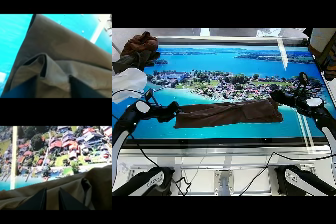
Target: Fold the shirts.
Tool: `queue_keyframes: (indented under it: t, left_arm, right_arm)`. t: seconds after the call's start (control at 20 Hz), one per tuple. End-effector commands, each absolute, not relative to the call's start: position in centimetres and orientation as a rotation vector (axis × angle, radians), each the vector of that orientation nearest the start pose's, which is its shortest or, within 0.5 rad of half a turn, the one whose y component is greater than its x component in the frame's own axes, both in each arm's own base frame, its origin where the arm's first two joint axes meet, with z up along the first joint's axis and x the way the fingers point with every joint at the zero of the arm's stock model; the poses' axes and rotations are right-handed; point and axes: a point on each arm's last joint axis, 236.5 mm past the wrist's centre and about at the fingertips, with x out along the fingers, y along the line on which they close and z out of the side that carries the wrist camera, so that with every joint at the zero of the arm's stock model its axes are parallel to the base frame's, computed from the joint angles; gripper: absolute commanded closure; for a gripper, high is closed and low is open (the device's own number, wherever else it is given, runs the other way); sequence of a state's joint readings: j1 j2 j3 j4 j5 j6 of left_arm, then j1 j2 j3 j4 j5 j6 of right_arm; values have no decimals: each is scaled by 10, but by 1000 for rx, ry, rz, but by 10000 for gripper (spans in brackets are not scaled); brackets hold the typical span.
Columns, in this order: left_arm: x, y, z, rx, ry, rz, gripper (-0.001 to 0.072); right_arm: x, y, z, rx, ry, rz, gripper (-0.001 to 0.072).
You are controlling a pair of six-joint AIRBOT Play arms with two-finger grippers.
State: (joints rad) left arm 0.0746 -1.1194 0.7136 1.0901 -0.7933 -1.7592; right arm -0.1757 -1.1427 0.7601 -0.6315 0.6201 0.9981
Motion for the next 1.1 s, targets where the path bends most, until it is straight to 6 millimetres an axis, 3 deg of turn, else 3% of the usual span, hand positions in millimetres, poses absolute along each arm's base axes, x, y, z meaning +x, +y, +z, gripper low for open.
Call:
queue_keyframes:
  t: [0.0, 0.05, 0.2, 0.35, 0.65, 0.8, 0.95, 1.05]
  left_arm:
    - [359, -51, -45, -738, 1116, 80, 575]
    - [363, -52, -42, -755, 1100, 78, 692]
    - [377, -57, -31, -814, 1034, 58, 695]
    - [392, -49, -23, -838, 951, 80, 695]
    - [405, -37, -16, -837, 874, 112, 696]
    - [397, -27, -26, -789, 911, 163, 696]
    - [366, 7, -54, -680, 1030, 339, 696]
    - [352, 18, -62, -619, 1083, 390, 696]
  right_arm:
    - [420, 38, 15, 507, 780, 197, 497]
    - [420, 38, 15, 507, 780, 197, 497]
    - [420, 38, 15, 507, 780, 196, 497]
    - [420, 38, 15, 506, 780, 197, 497]
    - [420, 37, 15, 505, 777, 193, 498]
    - [420, 36, 14, 496, 780, 192, 498]
    - [420, 36, 14, 494, 780, 193, 497]
    - [420, 36, 14, 493, 780, 193, 497]
